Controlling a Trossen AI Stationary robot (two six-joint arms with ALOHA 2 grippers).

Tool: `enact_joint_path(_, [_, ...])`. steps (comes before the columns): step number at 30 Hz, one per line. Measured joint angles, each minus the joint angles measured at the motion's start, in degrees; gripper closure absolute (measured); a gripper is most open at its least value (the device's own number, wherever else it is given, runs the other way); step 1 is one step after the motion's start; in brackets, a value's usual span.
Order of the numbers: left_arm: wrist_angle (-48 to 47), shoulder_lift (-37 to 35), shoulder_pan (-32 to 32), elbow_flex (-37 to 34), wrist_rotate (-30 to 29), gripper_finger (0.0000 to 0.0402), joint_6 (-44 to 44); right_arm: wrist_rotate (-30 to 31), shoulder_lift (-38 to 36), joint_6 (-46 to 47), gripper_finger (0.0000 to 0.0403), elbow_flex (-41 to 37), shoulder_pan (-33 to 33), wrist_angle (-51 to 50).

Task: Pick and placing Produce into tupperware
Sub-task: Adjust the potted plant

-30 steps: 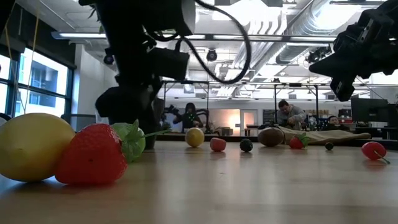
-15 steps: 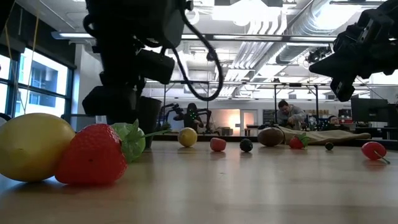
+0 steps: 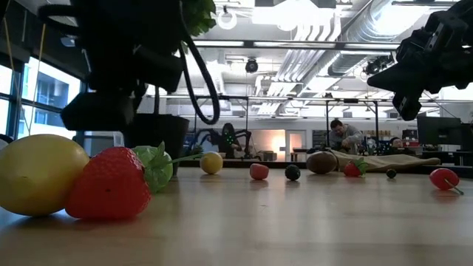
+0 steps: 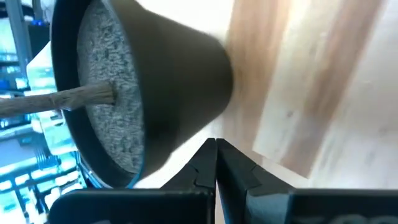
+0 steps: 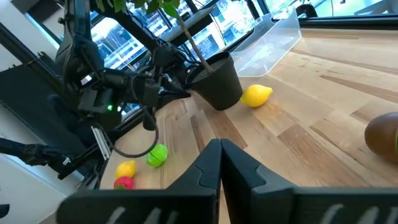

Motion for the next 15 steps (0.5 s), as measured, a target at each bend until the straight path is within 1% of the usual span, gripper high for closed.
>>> enact_joint_path(3, [4.08,-0.02,-1.83,0.0,-0.9,0.0401,2.12,0.03,0.0,0.0,0.0402,0.0,0.02,0.0])
enact_joint_path(8, [17.32,-0.02,-2.82,0.0,-2.5,0.0401,10.52,1.43,0.0,0.0,0.0402,0.0,0.01,-0.09])
enact_joint_path(12, [27.02,-0.02,-0.78,0.0,-2.94,0.0401,17.44,1.99,0.0,0.0,0.0402,0.0,0.02,-0.09])
enact_joint_path(15, [30.49,-0.02,2.06,0.0,-3.33,0.0401,21.21,2.22,0.0,-0.04,0.0402,0.0,-0.01,-0.09])
